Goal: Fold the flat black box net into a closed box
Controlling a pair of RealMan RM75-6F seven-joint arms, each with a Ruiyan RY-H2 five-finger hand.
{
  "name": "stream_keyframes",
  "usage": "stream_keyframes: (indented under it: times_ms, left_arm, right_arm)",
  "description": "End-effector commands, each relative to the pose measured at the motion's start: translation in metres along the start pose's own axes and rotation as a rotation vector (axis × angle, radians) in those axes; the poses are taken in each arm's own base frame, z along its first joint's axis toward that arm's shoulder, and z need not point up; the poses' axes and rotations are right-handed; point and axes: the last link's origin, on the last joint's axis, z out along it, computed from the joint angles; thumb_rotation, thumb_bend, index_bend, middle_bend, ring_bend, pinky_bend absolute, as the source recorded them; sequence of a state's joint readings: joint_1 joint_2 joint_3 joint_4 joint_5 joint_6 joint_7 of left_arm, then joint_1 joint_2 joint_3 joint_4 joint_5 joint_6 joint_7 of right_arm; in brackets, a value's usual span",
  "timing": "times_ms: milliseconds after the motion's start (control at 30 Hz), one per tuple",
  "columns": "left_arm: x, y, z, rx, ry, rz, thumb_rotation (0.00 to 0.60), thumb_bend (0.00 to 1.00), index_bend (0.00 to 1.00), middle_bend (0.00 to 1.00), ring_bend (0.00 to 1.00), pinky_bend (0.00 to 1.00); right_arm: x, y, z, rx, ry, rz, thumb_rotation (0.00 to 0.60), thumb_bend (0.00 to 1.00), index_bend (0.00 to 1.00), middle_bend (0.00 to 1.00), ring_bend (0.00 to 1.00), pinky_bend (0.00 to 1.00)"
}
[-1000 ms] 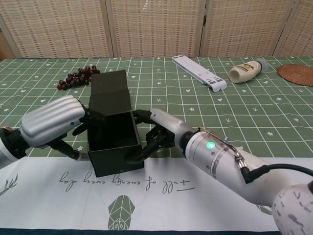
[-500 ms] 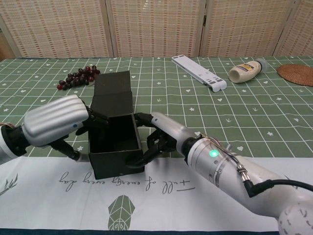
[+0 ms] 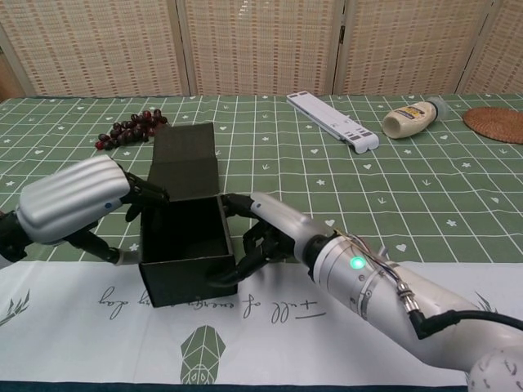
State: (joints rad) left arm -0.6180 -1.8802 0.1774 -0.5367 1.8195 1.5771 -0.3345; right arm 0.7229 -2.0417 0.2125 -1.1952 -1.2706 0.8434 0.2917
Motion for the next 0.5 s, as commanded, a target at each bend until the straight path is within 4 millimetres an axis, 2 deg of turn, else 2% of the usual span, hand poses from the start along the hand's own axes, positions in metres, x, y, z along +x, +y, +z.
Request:
stream_keyframes:
  times_ms: [33, 500]
  left_arm:
    - [0.0001, 0.0003, -0.0029, 0.012, 0.005, -0.004, 0.6, 0.17, 0.57, 0.53, 0.63, 0.85]
    - [-0.0054, 0.0066, -0.0075, -0.004, -0.014, -0.028, 0.6, 0.17, 0.63, 0.55, 0.64, 0.85]
  right_arm:
    - [-0.0006, 0.0006, -0.0002, -0.002, -0.003, -0.001, 0.6, 0.37, 0.31, 0.42, 0.78, 1.0]
    - [-0.0021, -0.0001, -0.0008, -0.002, -0.007, 0.001, 0.6, 0.37, 0.31, 0.42, 0.78, 1.0]
